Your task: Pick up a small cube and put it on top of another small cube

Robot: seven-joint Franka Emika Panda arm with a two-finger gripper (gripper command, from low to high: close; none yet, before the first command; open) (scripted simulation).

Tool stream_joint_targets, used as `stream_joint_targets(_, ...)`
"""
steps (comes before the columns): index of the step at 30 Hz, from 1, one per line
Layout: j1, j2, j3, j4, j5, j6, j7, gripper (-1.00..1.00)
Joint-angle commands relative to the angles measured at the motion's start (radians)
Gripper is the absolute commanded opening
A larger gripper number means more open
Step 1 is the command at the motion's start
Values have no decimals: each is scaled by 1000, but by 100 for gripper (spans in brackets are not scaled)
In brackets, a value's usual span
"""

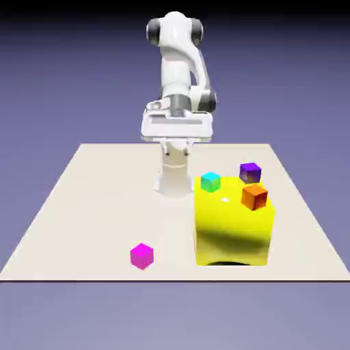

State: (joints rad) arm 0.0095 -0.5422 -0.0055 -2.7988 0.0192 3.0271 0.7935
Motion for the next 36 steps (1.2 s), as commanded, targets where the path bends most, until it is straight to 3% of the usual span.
stream_joint_targets(1, -2, 23, -5, 9, 16, -8, 44, 0)
stream_joint_targets(36, -71, 788, -157, 318, 543, -279, 1485, 0)
